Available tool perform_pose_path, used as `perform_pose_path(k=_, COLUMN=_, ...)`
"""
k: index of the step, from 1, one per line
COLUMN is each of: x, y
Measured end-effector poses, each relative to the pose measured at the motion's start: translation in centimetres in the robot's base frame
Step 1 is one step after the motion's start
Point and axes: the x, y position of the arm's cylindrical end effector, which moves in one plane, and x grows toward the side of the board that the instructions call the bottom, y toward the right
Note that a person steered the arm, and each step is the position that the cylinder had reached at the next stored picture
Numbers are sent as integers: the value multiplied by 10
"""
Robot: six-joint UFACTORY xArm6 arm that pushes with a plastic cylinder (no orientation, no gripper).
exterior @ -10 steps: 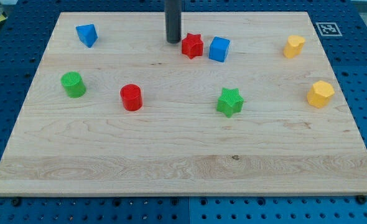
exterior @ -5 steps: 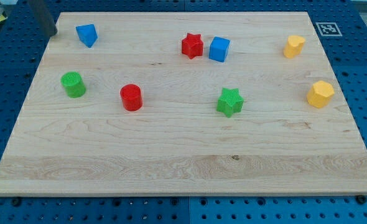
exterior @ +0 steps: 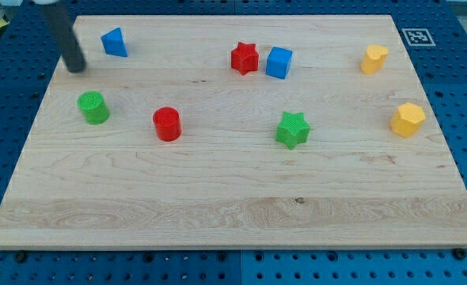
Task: Push the blue triangle into the red star
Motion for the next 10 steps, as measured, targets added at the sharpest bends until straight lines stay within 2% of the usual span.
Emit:
perform_pose_path(k=1, x=-40, y=-9)
perform_pose_path(k=2, x=-52, y=40)
perform_pose_path(k=3, x=-51, y=127)
perform_pose_path(k=4, x=-51, y=160)
perform_pose_path(k=6, x=-40, y=72)
perform_pose_path(k=7, x=-20, y=99)
perform_pose_path(k=9, x=3, y=207)
perform_pose_path(k=10, x=3, y=190)
